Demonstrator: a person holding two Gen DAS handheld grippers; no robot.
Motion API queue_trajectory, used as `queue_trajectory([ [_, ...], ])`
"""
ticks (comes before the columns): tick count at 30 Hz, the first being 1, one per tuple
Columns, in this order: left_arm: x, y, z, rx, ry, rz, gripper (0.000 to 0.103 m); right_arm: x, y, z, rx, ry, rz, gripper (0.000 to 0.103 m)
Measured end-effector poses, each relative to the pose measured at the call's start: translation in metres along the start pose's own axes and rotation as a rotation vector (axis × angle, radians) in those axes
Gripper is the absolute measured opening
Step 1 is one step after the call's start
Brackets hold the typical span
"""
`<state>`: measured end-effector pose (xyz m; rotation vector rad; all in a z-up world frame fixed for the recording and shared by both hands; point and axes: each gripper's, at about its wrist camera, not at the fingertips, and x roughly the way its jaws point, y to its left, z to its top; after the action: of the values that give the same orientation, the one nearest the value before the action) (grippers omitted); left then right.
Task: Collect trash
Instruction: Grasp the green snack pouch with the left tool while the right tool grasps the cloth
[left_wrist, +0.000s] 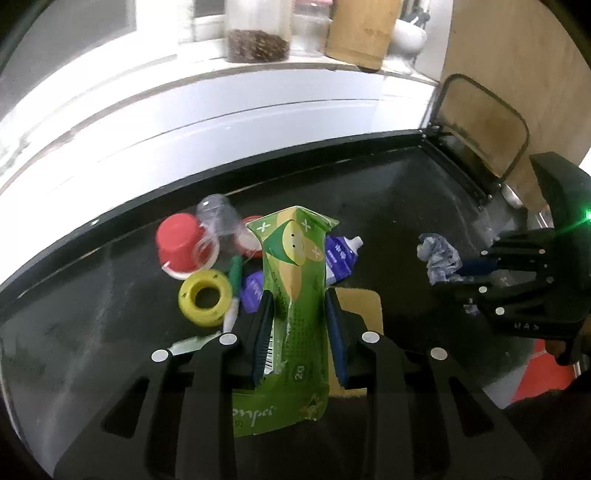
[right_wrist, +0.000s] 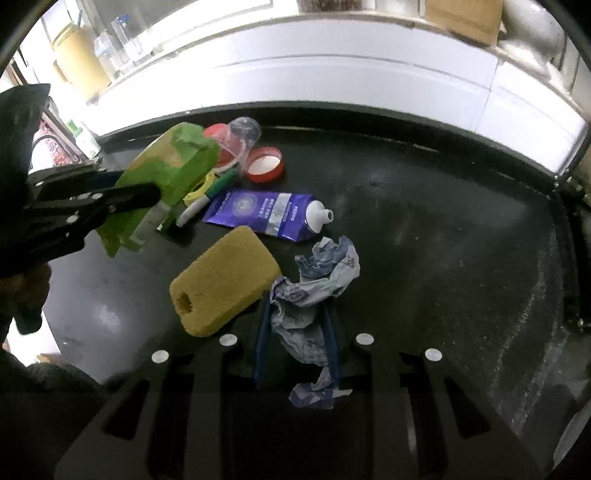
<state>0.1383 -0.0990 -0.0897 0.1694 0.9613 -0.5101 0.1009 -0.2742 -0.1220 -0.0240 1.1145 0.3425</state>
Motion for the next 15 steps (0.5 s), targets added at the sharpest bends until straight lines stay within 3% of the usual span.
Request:
queue_trajectory([
  [9,-0.026,-0.014,-0.049,-0.049,0.04,0.058,0.028,-0.015,0.024,-0.021,-0.02,-0.015,0.008,0.026],
  [15,-0.041,-0.014,-0.061,-0.075,0.027,0.089,0.028,-0.032,0.033,-0.025,-0.043,-0.041,0.002,0.026],
])
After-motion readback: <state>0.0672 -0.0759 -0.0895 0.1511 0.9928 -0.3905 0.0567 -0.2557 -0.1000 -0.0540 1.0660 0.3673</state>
